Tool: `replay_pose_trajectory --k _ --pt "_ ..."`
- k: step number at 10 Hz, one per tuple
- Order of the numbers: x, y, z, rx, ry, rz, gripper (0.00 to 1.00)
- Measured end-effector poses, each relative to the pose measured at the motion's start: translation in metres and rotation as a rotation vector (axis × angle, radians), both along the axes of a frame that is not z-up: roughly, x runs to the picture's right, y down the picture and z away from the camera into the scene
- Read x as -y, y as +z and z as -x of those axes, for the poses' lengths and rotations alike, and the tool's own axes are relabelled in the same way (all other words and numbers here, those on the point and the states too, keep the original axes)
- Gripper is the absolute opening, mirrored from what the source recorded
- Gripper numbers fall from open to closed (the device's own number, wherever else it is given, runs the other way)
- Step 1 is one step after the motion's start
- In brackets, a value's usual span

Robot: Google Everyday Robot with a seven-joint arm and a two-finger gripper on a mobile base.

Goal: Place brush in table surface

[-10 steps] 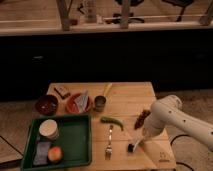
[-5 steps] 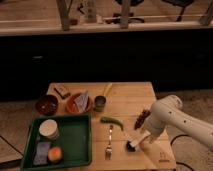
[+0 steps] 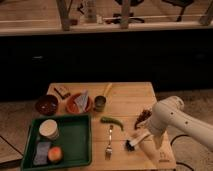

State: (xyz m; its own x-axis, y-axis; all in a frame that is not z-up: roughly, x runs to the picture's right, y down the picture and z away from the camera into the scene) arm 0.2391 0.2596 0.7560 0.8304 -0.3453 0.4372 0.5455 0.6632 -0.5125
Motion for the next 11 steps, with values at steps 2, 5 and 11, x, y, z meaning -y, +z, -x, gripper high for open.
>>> replay_pose_trajectory --k 2,5,11 --pt "0.0016 -0.0019 -0.0005 0.012 0.004 -0.016 0.80" --pt "0.0020 -0.0032 -0.0017 0.018 0.006 -0.024 0.80" --pt "0.0024 -0.0030 -0.0010 0.019 0.005 -0.024 0.80"
